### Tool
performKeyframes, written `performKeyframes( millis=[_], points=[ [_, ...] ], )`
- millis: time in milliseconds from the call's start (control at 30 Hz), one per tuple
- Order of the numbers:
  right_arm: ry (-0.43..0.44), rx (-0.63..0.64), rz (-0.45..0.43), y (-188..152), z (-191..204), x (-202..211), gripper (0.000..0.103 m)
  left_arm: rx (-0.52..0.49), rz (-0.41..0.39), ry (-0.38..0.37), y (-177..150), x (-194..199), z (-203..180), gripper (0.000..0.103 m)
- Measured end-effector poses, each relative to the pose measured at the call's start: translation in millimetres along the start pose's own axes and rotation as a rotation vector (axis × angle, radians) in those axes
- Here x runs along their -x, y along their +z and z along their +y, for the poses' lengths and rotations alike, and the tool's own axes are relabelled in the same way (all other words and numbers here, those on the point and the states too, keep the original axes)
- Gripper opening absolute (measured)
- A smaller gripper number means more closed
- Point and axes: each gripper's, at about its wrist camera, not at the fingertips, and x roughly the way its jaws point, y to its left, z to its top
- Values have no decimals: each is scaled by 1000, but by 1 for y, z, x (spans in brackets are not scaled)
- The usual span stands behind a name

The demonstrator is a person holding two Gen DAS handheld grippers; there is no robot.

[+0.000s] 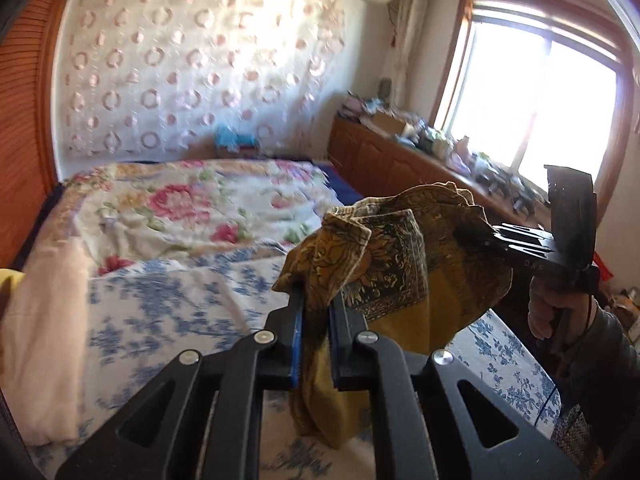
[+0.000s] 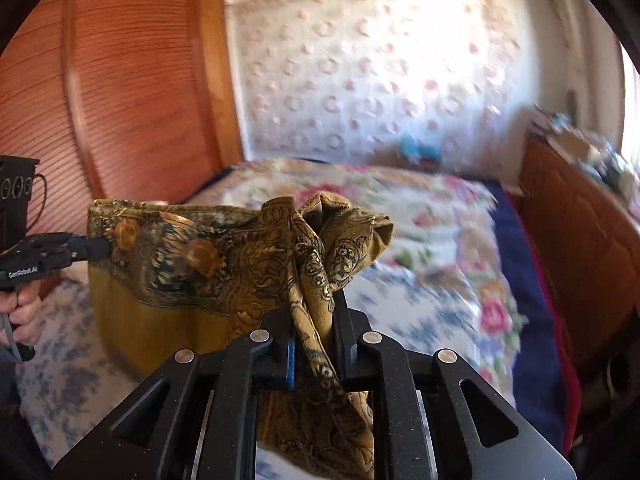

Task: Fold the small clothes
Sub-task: 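Carry the lifted shirt bundle with both grippers toward the yellow plush toy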

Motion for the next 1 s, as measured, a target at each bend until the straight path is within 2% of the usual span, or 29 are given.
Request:
performKeyframes(
  millis=[100,400,567,767,1000],
  points=[
    [25,82,-33,21,36,-6,11,14,-42,39,0,28,14,6],
    [152,163,-98,70,109,-44,11,61,-142,180,-7,110,71,6],
    [212,249,-114,105,158,-70,11,148,-173,256,-25,130,117,7],
    [272,363,-106,146,226,-115,11,237,-170,333,-47,130,167,6],
    [299,469,4,163,297,-204,11,345,-143,385,-84,131,221,7]
  ],
)
